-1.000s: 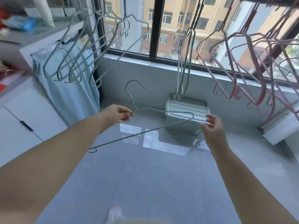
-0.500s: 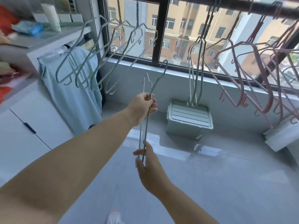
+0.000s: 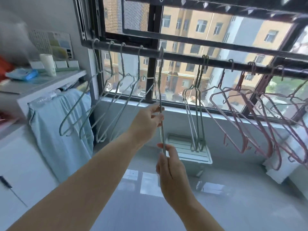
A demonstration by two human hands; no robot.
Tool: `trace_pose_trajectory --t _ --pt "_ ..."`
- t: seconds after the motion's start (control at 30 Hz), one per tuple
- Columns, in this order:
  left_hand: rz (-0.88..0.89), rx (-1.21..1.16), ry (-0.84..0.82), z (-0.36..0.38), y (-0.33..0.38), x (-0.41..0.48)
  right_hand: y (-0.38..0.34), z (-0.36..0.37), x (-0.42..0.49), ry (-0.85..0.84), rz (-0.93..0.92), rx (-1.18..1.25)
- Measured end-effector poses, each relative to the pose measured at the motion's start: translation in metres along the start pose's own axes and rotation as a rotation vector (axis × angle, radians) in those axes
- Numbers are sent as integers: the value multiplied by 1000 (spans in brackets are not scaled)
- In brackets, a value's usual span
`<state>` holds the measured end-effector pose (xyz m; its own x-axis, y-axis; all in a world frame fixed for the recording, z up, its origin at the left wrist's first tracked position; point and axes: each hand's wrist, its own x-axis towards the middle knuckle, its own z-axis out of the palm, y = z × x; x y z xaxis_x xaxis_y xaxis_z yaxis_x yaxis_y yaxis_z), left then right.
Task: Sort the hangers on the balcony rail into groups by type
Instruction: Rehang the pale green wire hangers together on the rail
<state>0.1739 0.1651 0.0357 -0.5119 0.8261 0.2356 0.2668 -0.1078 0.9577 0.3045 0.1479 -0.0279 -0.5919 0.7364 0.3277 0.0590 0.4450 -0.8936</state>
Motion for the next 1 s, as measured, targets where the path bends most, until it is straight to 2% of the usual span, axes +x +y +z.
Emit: trace_pose_trajectory --t 0.1,0.2,0.37,0.53,0.63,0.7,0.73,0.8,0.83,0.9,1.0 --pt "40 138 25 -4 16 11 -23 0 37 64 -32 -22" --pt "32 126 8 -11 26 24 -37 3 69 73 -27 -71" --pt "-77 11 -21 -25 17 41 -36 20 81 22 9 -123" --pt "-131 -62 15 -22 -2 38 -26 25 75 -58 143 -104" --pt "-136 33 86 -18 -11 39 -26 18 70 -148 176 -281" --pt "-78 261 208 -13 -14 37 -31 11 63 -173 143 -432" --pt "16 352 270 -10 -13 34 -36 6 58 -135 93 -478" --pt "253 385 309 -1 -2 27 -49 -6 49 16 -78 -545" --pt "325 341 266 4 6 25 -53 -13 45 110 -157 -597" --pt "297 217 101 14 20 25 -57 -27 44 263 -189 -700" --pt "79 165 -157 33 26 28 -56 -45 48 245 -1 -829"
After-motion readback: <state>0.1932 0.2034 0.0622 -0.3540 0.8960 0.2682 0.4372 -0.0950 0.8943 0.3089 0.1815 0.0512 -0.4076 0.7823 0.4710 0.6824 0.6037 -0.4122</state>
